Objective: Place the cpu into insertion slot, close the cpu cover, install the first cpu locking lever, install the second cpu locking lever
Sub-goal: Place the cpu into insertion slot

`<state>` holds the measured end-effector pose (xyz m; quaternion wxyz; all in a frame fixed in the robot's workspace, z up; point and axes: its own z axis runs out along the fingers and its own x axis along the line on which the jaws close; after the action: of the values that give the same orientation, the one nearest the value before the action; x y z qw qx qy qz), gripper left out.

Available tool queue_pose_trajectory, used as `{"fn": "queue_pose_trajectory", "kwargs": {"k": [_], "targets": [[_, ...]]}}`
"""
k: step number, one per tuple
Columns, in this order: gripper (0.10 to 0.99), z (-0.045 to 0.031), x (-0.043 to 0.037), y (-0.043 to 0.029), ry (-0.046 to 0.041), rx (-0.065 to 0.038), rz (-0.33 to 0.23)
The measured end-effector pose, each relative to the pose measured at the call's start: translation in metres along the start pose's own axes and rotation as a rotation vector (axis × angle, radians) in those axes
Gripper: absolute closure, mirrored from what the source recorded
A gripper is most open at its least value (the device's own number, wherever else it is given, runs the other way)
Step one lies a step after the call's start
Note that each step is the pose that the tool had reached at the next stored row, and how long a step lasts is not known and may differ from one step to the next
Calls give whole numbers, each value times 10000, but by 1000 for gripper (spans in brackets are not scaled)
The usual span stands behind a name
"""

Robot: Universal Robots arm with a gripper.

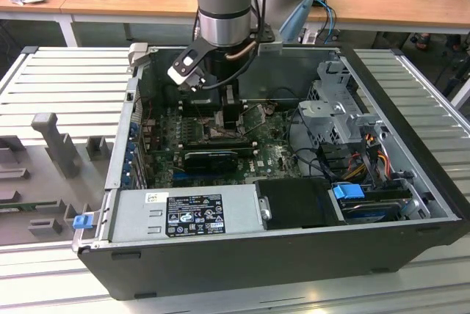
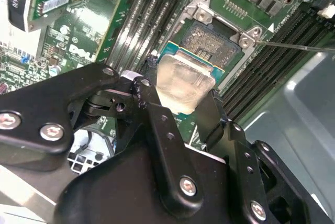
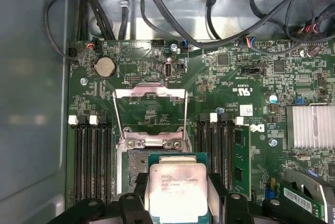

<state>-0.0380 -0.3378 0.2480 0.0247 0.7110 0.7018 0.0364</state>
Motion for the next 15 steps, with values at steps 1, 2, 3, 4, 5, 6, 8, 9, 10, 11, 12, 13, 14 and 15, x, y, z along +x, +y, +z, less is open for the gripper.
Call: {"fn": "queue_pose_trajectory", "kwargs": {"k": [1,2,3,4,5,6,8,9,10,11,12,13,14,15], "targets": [[557,3,12,0,0,0,0],[557,6,18,-1,1,-1,0],[557,11,25,-1,2,-1,0],[557,16,29,-1,3,-1,-1],[557,20,38,-2,1,0,0],[557,27,49,-3,1,0,0],[557,44,74,-5,1,-1,-1],[557,57,77,-7,5,-2,1],[557,75,78,-11,4,-1,0],[557,88,78,-14,3,0,0],[557,115,77,-20,4,-1,-2],[557,127,77,-21,5,-1,-2],[557,134,77,-23,5,0,0],[557,139,77,-24,4,0,0]]}}
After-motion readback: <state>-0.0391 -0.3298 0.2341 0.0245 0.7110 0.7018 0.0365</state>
